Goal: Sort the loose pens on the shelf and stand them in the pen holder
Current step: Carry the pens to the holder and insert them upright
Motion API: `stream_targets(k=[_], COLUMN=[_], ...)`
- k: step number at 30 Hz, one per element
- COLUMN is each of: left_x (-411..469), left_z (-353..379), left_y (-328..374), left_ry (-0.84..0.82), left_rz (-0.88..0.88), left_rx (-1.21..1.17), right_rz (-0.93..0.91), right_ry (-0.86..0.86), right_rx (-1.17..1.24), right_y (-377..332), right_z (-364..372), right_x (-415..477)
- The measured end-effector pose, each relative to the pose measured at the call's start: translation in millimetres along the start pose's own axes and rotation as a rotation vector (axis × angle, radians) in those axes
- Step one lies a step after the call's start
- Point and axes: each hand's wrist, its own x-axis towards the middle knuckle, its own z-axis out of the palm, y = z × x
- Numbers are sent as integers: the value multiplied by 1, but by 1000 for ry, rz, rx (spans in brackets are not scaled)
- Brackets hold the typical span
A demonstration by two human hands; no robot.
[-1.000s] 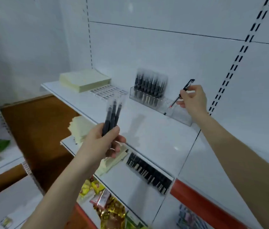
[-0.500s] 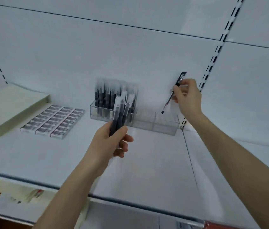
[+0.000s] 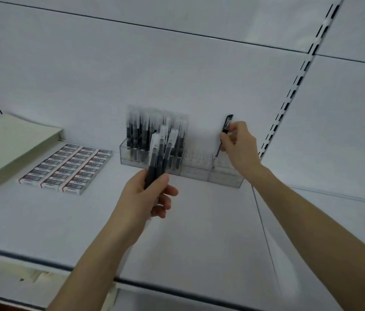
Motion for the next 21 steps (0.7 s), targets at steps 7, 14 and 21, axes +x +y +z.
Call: stream_targets(k=[7,14,21], left_x=[-2,-1,5], left_z=[12,19,29], left_y=[-1,0,-3], left_ry=[9,-51,-137], left_rz=[0,-2,34], left_rx=[-61,-137,-32], right_rz=[94,122,132], right_ry=[-108,3,-291], right_rx=[-74,391,530], right_y=[3,-41,-70], right_z=[-1,-29,-31], right_x=[-3,-43,-50])
